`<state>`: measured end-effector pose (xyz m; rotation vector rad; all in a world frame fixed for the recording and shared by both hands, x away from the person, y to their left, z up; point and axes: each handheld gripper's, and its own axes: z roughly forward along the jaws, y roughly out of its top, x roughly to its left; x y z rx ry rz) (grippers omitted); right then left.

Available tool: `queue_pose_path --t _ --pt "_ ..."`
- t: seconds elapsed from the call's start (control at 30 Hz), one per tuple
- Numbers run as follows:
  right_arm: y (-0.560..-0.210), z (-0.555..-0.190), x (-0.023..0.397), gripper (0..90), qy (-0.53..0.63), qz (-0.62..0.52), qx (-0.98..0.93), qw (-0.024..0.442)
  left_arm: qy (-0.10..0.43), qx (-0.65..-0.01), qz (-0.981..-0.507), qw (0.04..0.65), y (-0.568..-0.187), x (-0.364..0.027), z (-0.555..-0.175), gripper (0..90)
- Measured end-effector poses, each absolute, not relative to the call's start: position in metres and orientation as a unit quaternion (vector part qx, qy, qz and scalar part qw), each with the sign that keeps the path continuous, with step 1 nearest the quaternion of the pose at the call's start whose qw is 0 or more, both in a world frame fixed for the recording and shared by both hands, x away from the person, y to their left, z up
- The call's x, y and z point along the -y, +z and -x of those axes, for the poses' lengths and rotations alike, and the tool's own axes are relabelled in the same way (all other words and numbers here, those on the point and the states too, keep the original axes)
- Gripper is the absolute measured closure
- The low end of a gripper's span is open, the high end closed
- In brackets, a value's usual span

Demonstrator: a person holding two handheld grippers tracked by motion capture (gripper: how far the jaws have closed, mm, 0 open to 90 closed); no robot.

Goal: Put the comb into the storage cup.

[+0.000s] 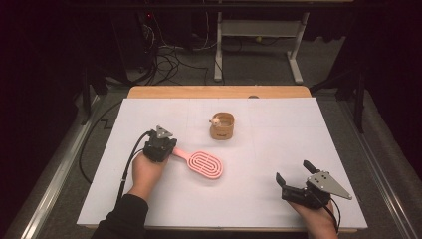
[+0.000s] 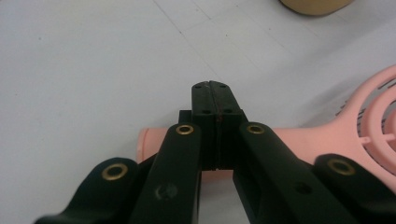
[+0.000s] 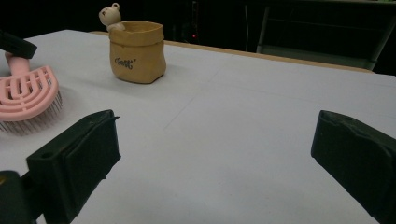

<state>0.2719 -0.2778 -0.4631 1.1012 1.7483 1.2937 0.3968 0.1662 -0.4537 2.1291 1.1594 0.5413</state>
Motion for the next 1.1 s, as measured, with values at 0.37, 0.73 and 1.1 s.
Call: queue_pose_path --t 0.37,0.73,1.1 --pt "-0.462 -0.271 0.277 2.0 0.498 -0.423 -0.673 0.347 0.212 -0.423 -0.827 0.302 -0.458 -0.170 -0.364 88.7" --pt "-0.462 -0.271 0.275 2.3 0.498 -0.425 -0.672 0.346 0.202 -0.401 -0.842 0.300 -0.458 -0.180 -0.337 88.7" --pt "-0.462 -0.270 0.277 2.3 0.498 -0.430 -0.669 0.345 0.185 -0.398 -0.837 0.327 -0.459 -0.187 -0.314 88.7"
